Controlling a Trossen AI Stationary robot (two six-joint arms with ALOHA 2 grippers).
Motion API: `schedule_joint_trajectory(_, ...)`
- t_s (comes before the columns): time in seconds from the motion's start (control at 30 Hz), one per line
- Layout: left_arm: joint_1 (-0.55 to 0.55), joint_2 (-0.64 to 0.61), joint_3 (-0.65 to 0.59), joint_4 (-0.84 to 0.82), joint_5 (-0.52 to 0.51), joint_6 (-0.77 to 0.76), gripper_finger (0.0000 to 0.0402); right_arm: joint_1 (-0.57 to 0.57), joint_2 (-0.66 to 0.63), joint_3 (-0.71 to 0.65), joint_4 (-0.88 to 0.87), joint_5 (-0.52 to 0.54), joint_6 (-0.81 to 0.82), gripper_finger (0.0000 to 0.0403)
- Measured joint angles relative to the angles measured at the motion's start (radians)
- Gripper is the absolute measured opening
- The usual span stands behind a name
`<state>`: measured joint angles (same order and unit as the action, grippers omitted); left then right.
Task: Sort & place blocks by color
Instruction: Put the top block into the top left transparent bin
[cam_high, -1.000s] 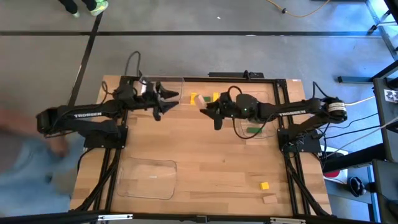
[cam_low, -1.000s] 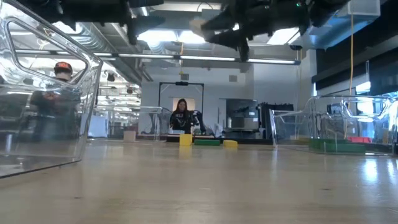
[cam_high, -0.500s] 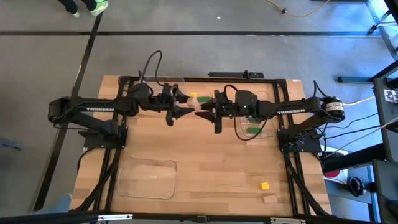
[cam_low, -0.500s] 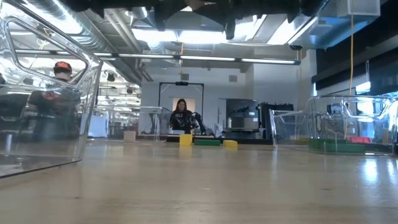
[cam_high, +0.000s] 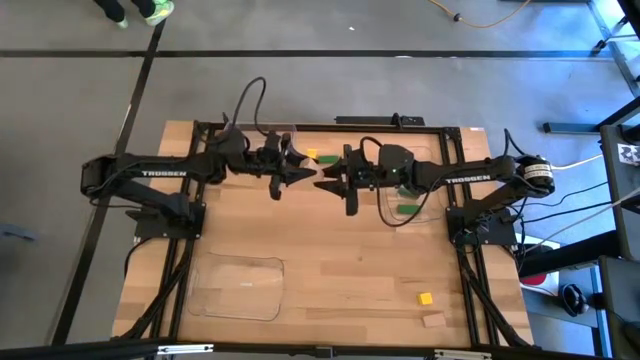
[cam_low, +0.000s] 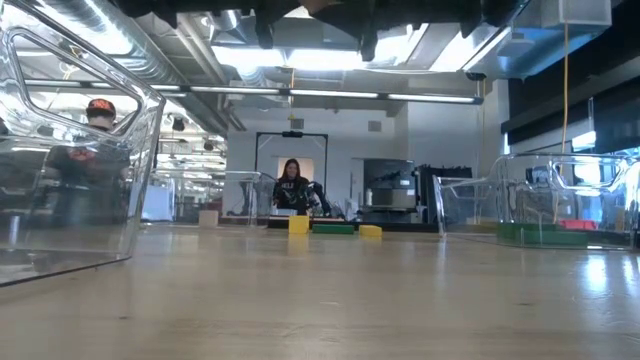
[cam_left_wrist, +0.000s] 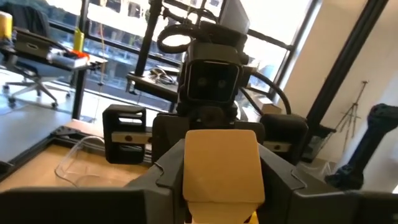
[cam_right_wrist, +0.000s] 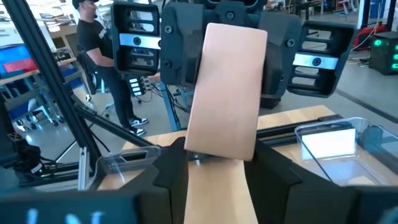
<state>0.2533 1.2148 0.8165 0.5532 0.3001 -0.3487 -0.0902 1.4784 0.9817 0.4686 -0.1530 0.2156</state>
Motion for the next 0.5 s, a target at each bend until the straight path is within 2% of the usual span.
schedule_joint_trajectory(0.17, 0.038, 0.001, 0.000, -0.021, 0.056, -0.001, 0.0117, 0.000, -0.005, 0.000, -0.023, 0.016, 0.027, 0.0127)
schedule_joint_trajectory(0.2, 0.048, 0.001, 0.000, -0.036, 0.064, 0.002, 0.0117, 0.000, -0.015, 0.000, -0.054, 0.028, 0.044, 0.0144)
schedule_joint_trajectory(0.3, 0.096, -0.048, -0.002, -0.119, 0.068, 0.032, 0.0117, 0.001, -0.061, 0.000, -0.176, 0.109, 0.081, 0.0236)
schedule_joint_trajectory(0.4, 0.157, -0.122, 0.000, -0.243, 0.071, 0.068, 0.0117, -0.016, -0.117, 0.000, -0.341, 0.144, 0.093, 0.0332)
schedule_joint_trajectory(0.47, 0.203, -0.177, -0.003, -0.354, 0.075, 0.098, 0.0117, -0.029, -0.157, -0.001, -0.448, 0.155, 0.093, 0.0377)
schedule_joint_trajectory(0.5, 0.227, -0.206, -0.002, -0.392, 0.067, 0.114, 0.0117, -0.035, -0.176, -0.001, -0.479, 0.159, 0.093, 0.0386)
